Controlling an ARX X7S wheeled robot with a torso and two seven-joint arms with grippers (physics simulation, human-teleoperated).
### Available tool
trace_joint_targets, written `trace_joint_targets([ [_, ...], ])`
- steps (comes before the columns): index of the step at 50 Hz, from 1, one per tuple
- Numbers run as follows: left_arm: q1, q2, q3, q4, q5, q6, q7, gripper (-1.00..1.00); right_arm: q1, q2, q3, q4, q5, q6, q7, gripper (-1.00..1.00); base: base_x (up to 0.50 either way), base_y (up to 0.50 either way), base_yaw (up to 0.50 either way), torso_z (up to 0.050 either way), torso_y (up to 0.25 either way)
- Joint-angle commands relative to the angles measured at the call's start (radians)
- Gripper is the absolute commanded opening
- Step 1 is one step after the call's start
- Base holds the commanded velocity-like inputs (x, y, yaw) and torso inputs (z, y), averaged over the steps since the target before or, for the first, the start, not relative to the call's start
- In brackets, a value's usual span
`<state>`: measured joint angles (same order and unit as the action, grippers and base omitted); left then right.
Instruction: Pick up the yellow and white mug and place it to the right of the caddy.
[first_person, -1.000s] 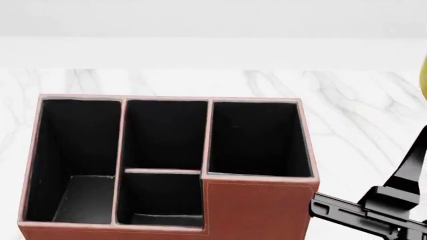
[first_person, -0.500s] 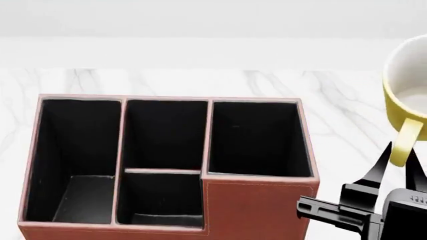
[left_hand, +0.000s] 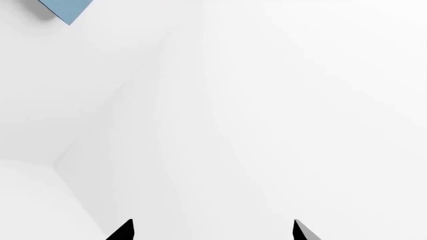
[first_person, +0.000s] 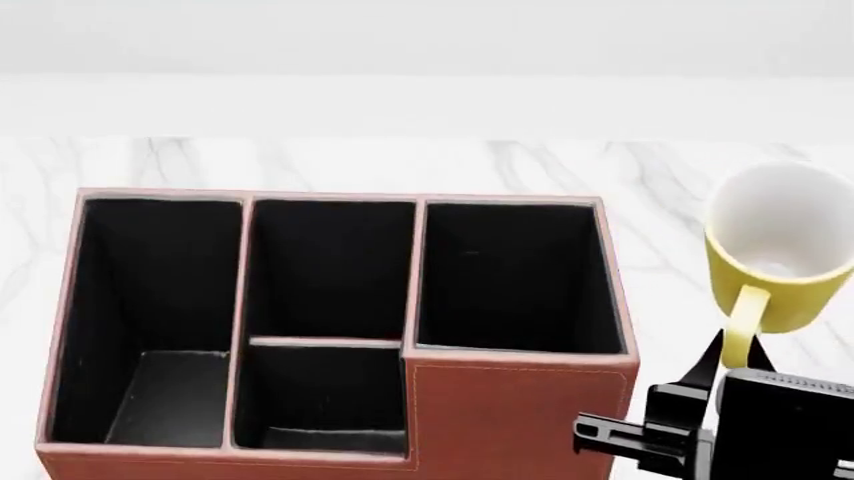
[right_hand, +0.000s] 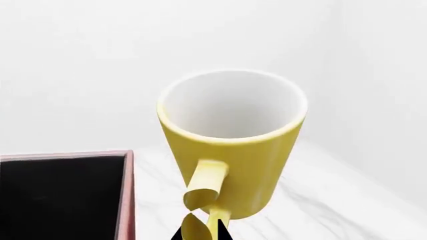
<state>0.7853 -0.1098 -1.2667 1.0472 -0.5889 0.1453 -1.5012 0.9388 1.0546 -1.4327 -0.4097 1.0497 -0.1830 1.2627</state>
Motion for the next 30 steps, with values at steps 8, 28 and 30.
trace_joint_targets([
  [8, 0.0, -0.011, 0.016, 0.0, 0.018, -0.01, -0.011, 1.0, -0.034, -0.043, 0.001, 0.101, -0.009, -0.05, -0.101, -1.0, 0.0, 0.0, 0.0, 0.0, 0.0],
  [28, 0.0, -0.005, 0.023, 0.0, 0.027, -0.004, -0.005, 1.0, -0.106, -0.078, -0.028, 0.189, -0.052, -0.098, -0.177, -1.0, 0.0, 0.0, 0.0, 0.0, 0.001],
  [30, 0.0, -0.004, 0.022, 0.0, 0.027, -0.005, -0.004, 1.0, -0.111, -0.077, -0.027, 0.195, -0.052, -0.104, -0.179, -1.0, 0.0, 0.0, 0.0, 0.0, 0.0],
])
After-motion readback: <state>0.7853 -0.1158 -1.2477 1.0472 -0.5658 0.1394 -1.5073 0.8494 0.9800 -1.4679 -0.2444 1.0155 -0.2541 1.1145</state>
